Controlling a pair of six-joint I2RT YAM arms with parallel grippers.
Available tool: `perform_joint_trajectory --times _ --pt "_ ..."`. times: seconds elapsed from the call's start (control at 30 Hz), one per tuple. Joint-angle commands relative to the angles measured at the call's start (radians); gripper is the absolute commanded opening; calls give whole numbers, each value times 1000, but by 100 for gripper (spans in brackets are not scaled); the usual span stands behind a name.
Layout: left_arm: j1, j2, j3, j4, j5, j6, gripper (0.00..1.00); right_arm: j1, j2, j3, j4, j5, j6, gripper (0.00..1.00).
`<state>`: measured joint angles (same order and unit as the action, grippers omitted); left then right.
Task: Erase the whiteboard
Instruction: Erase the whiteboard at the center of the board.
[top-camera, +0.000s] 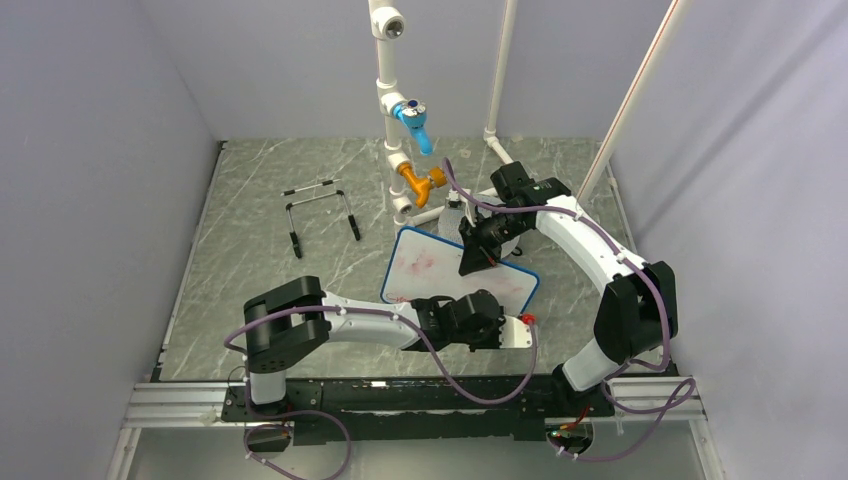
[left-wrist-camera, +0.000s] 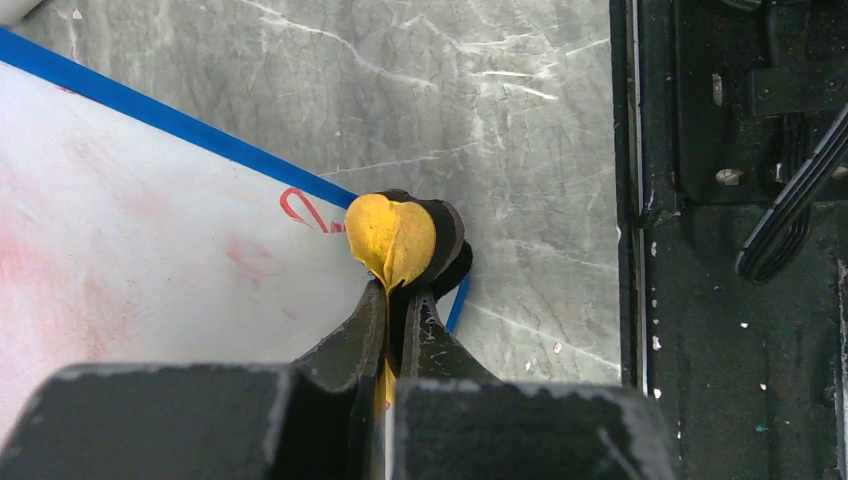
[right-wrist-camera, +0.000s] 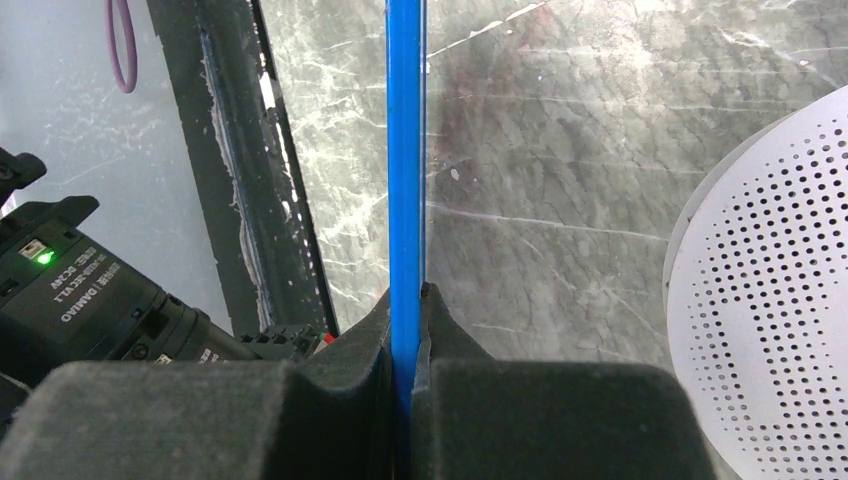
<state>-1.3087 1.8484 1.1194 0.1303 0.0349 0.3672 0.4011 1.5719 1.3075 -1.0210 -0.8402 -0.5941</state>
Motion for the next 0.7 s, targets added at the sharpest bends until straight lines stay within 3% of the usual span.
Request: perform_joint_trajectory --times 0.0,0.27,0.67 --pt "37 -23 66 -92 -214 3 0 30 19 -25 -22 -119 -9 0" --pt "36 -61 120 -27 -392 85 0 29 15 -23 -26 -118 -13 0" --pt "-4 -106 94 103 -372 188 0 25 14 -22 -31 -120 -15 0"
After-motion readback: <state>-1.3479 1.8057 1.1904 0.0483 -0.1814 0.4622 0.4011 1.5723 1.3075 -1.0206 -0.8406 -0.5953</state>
